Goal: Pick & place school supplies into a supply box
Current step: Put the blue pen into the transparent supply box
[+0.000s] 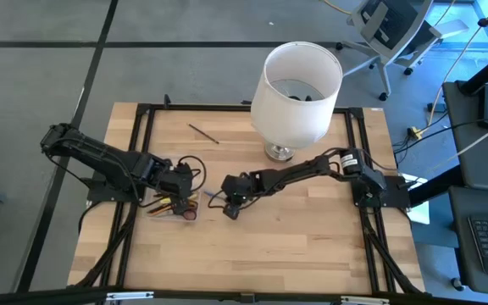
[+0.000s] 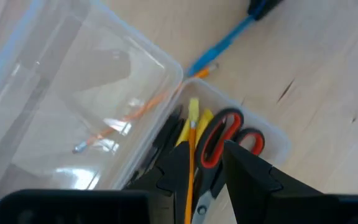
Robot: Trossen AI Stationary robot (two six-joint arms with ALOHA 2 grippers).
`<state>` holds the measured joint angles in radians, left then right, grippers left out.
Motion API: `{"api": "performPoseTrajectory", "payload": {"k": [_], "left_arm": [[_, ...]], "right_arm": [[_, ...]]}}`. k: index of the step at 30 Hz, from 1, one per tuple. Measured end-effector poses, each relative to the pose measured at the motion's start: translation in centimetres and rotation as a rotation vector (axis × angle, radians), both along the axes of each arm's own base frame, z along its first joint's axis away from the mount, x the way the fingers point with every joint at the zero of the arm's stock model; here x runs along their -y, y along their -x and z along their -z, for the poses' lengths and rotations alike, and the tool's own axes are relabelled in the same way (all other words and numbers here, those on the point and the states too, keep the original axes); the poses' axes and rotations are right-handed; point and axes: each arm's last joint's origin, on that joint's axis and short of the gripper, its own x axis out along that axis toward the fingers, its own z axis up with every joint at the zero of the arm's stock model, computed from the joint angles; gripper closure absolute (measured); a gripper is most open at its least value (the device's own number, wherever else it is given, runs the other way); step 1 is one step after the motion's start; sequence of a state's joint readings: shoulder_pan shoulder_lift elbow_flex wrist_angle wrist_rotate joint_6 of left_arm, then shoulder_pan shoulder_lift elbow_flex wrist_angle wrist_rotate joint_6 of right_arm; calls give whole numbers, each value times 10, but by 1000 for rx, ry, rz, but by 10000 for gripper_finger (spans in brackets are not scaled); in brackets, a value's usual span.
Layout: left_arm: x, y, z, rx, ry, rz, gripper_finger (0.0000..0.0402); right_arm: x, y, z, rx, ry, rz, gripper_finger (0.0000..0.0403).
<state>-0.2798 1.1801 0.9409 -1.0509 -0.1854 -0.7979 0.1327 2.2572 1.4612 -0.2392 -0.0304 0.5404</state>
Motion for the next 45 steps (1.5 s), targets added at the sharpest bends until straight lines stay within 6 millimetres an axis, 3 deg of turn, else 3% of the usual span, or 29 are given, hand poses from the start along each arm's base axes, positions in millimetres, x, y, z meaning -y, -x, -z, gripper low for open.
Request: {"api": "performPoseTrajectory", "payload": {"k": [6,14,21,31,35,45], "left_arm": [[2,-8,-3,86,-5,57,313],[8,-33,-5,257,-79,237,313],[19,-70,36,174,-134,351,313],[26,-91,93,-18,-128,357,313],[28,-94,102,-44,-90,401,313],[32,-96,102,-24,-12,481,309]], "right_arm": [[-7,5,-2,-45,-38,-37,370],[-18,9,-2,-67,-40,-65,369],[-28,12,-3,-81,-55,-63,367],[-43,16,-3,-98,-69,-76,366],[-44,16,-3,-109,-92,-62,366],[-44,17,-3,-118,-104,-69,366]]}}
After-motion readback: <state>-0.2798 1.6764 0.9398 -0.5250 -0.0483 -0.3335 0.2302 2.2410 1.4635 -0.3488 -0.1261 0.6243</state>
